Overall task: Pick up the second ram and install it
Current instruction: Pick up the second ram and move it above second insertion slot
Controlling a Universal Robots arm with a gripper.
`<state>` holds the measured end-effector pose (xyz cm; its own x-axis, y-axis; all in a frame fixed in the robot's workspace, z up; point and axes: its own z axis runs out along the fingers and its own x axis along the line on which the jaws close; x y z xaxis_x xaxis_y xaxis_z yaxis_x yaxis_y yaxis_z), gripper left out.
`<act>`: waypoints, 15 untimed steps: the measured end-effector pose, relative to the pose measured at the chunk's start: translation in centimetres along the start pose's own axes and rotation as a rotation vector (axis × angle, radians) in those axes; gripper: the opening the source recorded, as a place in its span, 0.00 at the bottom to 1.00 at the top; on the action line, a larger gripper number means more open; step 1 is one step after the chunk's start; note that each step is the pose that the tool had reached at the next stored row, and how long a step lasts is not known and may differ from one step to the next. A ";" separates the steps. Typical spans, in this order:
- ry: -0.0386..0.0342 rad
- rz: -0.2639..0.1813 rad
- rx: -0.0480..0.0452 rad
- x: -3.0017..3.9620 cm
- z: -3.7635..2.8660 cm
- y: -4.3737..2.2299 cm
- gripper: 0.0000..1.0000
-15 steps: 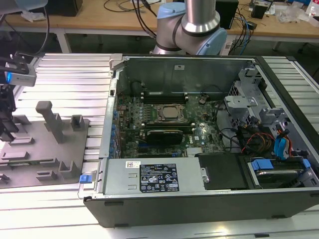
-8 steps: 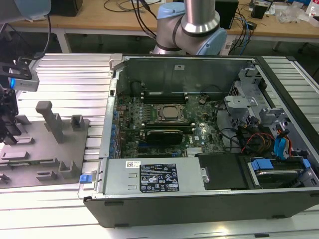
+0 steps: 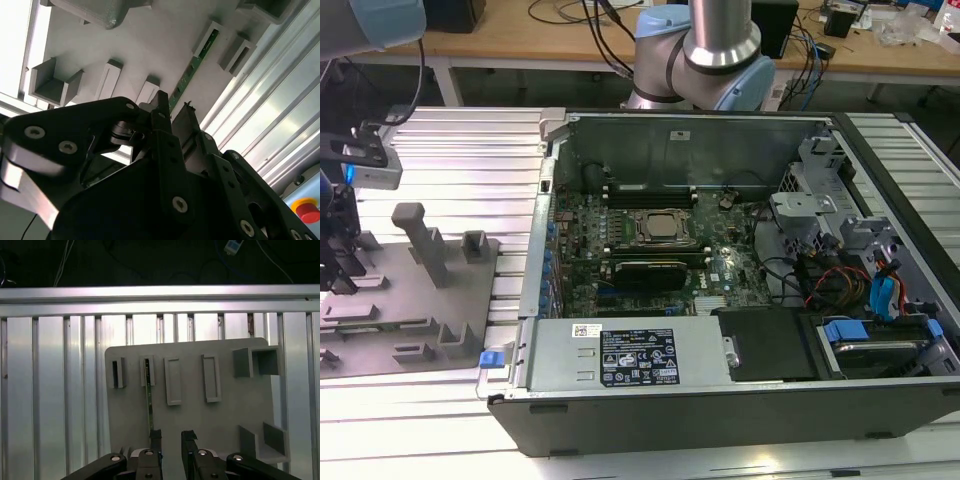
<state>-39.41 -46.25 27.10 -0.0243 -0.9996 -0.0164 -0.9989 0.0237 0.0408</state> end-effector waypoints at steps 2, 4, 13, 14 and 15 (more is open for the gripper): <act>0.0000 0.000 -0.0001 0.00 0.20 -0.01 0.30; 0.0000 0.000 -0.0001 0.01 0.44 -0.02 0.30; 0.0000 0.000 0.0000 0.94 2.02 -0.08 0.30; 0.0001 0.000 -0.0001 1.33 2.28 -0.10 0.30; -0.0001 -0.001 -0.0001 1.67 2.67 -0.12 0.30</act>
<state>-39.44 -47.88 24.40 -0.0237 -0.9996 -0.0165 -0.9989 0.0230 0.0409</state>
